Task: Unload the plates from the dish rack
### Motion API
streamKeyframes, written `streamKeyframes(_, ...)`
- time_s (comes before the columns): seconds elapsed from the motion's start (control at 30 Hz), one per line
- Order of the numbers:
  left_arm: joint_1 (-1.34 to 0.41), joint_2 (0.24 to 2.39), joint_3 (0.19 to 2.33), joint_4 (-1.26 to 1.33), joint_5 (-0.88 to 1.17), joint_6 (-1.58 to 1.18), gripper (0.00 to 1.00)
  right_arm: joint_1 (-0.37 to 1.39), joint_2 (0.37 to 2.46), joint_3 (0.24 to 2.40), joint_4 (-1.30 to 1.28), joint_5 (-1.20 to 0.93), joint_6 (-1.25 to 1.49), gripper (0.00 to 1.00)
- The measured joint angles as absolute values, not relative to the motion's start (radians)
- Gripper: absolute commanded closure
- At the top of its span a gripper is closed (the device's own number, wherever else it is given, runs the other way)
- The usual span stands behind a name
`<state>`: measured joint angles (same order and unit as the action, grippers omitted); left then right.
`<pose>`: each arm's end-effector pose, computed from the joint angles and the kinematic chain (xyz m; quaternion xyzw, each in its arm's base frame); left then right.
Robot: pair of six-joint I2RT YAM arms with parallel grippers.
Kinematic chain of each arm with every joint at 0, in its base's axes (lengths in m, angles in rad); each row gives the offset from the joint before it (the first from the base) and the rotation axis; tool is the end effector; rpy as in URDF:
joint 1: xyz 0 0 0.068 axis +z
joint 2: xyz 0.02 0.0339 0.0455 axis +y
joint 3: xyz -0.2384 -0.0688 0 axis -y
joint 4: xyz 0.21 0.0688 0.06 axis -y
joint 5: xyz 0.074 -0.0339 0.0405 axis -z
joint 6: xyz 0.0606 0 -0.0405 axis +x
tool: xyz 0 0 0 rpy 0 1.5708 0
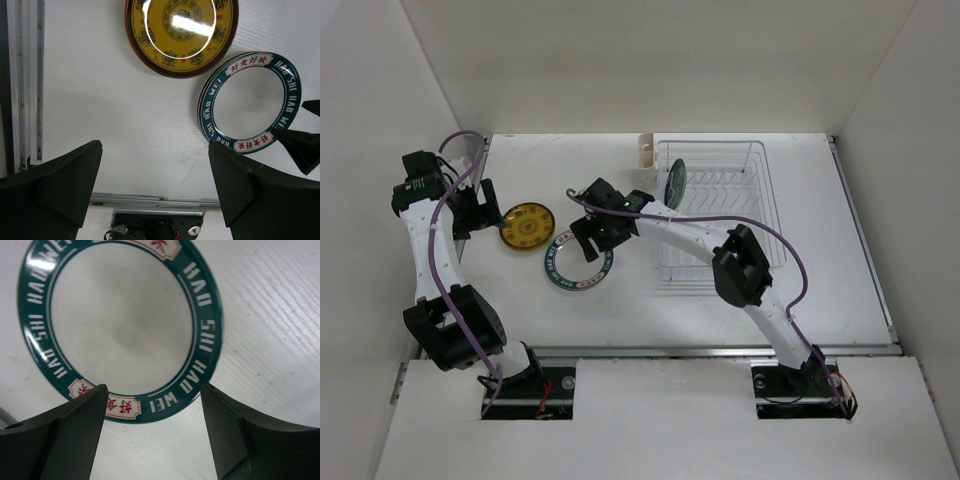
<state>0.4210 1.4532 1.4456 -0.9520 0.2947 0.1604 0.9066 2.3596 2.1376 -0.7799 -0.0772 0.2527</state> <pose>0.2611 0.0976 0.3006 -0.0788 0.9411 -0.0488 0.3252 0.2920 0.3805 0.1805 -0.3183 0.9048 0.1846 0.2143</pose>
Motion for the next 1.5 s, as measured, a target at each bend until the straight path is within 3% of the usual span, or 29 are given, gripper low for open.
streamKeyframes(0.17, 0.421, 1.453, 1.446, -0.952, 0.295, 0.160, 0.14, 0.923, 2.358, 2.159, -0.786, -0.060, 0.231, 0.20)
streamKeyframes(0.33, 0.421, 1.450, 1.446, -0.956, 0.295, 0.161, 0.14, 0.914, 2.325, 2.159, -0.801, -0.011, 0.236, 0.10)
streamKeyframes(0.5, 0.421, 1.441, 1.446, -0.968, 0.295, 0.160, 0.14, 0.831, 2.085, 2.083, -0.779, 0.051, 0.333, 0.07)
streamKeyframes(0.67, 0.421, 1.441, 1.446, -0.972, 0.295, 0.161, 0.14, 0.620, 1.882, 2.108, -0.744, 0.231, 0.406, 0.09)
streamKeyframes(0.8, 0.421, 1.441, 1.446, -0.975, 0.296, 0.165, 0.14, 0.537, 1.915, 2.149, -0.748, 0.342, 0.436, 0.14)
streamKeyframes(1.0, 0.421, 1.441, 1.446, -0.989, 0.299, 0.174, 0.14, 0.531, 2.133, 2.140, -0.784, 0.370, 0.476, 0.22)
streamKeyframes(1.13, 0.421, 1.441, 1.446, -0.994, 0.301, 0.176, 0.14, 0.522, 2.224, 2.123, -0.810, 0.358, 0.486, 0.39)
streamKeyframes(1.4, 0.421, 1.441, 1.446, -1.002, 0.312, 0.177, 0.14, 0.502, 2.199, 2.075, -0.801, 0.377, 0.493, 1.00)
streamKeyframes(1.5, 0.421, 1.441, 1.446, -1.005, 0.313, 0.178, 0.14, 0.506, 2.156, 2.058, -0.801, 0.414, 0.486, 1.00)
